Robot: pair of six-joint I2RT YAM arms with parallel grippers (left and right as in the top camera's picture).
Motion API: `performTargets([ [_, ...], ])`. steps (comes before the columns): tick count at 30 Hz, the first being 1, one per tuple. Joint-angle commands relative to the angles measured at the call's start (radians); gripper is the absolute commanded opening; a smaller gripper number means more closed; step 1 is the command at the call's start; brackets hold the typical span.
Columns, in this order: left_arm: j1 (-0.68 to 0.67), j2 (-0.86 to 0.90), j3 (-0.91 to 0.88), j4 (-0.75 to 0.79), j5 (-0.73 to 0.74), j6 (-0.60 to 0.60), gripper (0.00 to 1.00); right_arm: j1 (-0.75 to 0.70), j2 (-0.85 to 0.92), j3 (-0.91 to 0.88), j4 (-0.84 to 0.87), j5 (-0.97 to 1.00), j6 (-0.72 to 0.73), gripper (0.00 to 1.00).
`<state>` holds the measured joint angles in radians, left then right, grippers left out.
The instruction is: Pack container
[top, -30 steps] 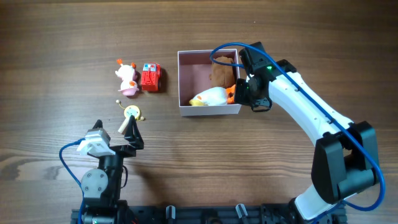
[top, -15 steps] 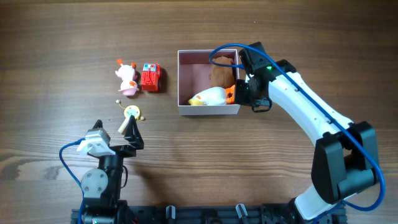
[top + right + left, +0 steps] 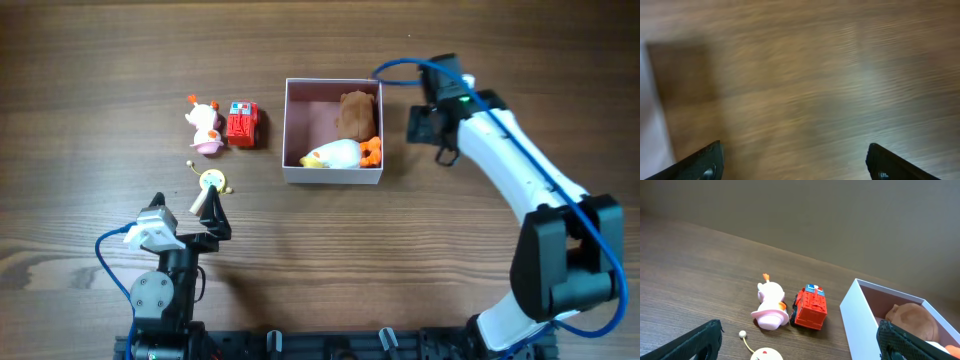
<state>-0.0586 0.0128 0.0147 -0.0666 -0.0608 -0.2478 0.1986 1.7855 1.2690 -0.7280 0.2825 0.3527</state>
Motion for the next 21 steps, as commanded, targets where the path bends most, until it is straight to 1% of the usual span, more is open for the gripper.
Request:
performTargets([
  [1, 0.006, -0.008, -0.008, 0.002, 0.012, 0.016, 1.00, -0.063, -0.009, -0.002, 0.031, -0.143, -0.131, 0.97],
  [2, 0.006, -0.008, -0.008, 0.002, 0.012, 0.016, 1.00, -0.076, -0.009, -0.002, 0.036, -0.170, -0.164, 1.00],
  [7, 0.006, -0.008, -0.008, 0.002, 0.012, 0.016, 1.00, -0.093, -0.009, -0.002, 0.040, -0.175, -0.235, 0.99],
  [21, 0.006, -0.008, -0.008, 0.002, 0.013, 0.014, 1.00, -0.093, -0.009, -0.002, 0.040, -0.175, -0.234, 1.00],
])
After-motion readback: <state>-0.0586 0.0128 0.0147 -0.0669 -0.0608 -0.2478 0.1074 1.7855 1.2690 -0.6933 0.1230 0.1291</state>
